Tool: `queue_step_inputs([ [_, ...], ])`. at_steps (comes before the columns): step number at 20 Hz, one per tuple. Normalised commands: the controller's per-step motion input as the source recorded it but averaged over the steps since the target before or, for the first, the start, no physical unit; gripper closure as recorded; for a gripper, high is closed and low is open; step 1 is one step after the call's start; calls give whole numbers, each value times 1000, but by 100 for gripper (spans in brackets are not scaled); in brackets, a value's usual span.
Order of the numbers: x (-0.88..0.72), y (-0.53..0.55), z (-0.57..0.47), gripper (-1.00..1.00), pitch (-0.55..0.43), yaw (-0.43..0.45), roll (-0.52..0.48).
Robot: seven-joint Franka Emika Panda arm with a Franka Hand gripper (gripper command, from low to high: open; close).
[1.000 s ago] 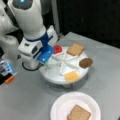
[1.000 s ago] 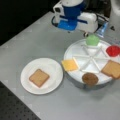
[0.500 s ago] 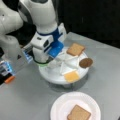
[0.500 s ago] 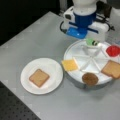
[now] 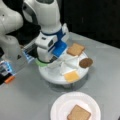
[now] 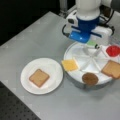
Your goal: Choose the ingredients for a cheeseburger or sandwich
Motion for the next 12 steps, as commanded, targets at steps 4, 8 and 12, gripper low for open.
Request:
queue_step_inputs([
  [4, 0, 324, -141, -100, -72, -155, 27],
  [8, 10, 326, -159, -100, -91, -175, 34],
  [12, -43, 232, -136, -100, -88, -156, 45],
])
